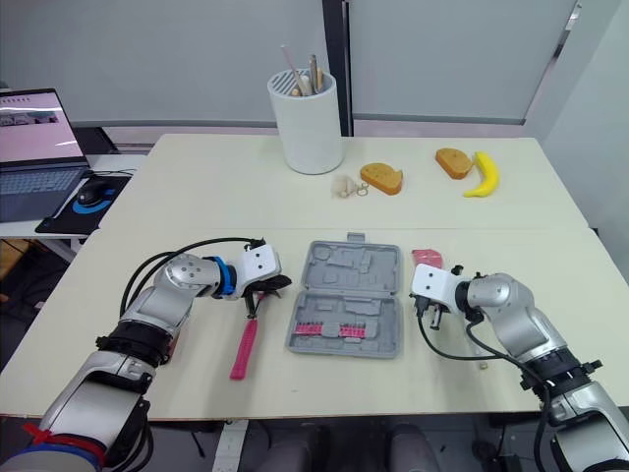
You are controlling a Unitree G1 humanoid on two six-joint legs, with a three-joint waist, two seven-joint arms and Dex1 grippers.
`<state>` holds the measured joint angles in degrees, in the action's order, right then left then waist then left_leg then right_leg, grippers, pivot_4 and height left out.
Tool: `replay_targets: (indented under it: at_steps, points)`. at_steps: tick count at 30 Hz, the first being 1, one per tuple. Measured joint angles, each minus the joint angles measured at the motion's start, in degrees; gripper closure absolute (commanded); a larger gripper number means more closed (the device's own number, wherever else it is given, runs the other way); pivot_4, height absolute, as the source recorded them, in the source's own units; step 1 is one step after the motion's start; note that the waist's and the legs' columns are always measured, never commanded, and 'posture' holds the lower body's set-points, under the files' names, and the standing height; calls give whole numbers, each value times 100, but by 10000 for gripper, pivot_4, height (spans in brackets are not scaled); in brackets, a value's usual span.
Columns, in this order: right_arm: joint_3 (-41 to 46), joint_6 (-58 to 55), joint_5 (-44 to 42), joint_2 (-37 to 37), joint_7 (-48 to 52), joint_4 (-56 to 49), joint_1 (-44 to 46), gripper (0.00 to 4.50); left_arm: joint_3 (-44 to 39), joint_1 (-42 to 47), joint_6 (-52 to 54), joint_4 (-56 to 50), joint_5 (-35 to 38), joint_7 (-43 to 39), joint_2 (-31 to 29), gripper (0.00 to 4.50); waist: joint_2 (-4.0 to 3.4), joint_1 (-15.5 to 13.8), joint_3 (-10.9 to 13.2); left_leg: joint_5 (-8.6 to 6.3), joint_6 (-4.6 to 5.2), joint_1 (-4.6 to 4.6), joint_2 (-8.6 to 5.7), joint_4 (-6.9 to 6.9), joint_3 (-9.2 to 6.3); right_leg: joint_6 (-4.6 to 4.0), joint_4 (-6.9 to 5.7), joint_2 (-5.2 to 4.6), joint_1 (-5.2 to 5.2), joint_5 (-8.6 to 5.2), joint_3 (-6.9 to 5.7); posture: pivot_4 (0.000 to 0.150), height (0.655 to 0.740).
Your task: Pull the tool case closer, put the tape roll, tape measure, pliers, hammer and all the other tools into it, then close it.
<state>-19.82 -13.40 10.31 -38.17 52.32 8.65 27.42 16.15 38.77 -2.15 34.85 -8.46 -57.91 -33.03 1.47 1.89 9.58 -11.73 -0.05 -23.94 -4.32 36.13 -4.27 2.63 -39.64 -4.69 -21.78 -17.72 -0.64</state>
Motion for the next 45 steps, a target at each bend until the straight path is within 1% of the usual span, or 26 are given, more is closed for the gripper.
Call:
replay_targets:
  at_steps: [9,15,23,32,39,45]
  points:
    - [-171,410,228,398,-87,772,341,44842,108,11,-53,68,-220,103,84,45000,0,5,0,0,-1,2,2,2,-1,0,-9,8,-4,0,3,1500,7400]
    - [-285,765,453,676,-203,1542,674,44842,163,-7,51,56,-317,125,189,45000,0,5,0,1,-1,3,2,3,-1,0,-12,9,-5,0,3,1500,7400]
    - [-380,1047,600,911,-238,2039,935,44842,193,-159,292,-233,-402,156,264,45000,-1,11,-1,1,-3,3,2,5,0,-1,-24,9,-12,0,7,1500,7400]
    - [-306,1026,594,872,-18,1978,891,44842,190,-478,645,-808,-418,213,413,45000,-2,-6,-3,1,-2,4,0,6,0,-1,-23,7,-9,0,8,1500,7400]
    - [-168,810,590,676,116,1345,465,44842,206,-843,956,-1496,-419,94,394,45000,-2,-12,-3,1,-2,3,0,5,0,-1,-23,7,-9,0,8,1500,7400]
    - [-94,449,589,456,238,512,-38,44842,223,-1169,1248,-2079,-419,-29,355,45000,-2,-10,-3,0,-1,3,2,4,-1,-1,-22,7,-9,0,8,1500,7400]
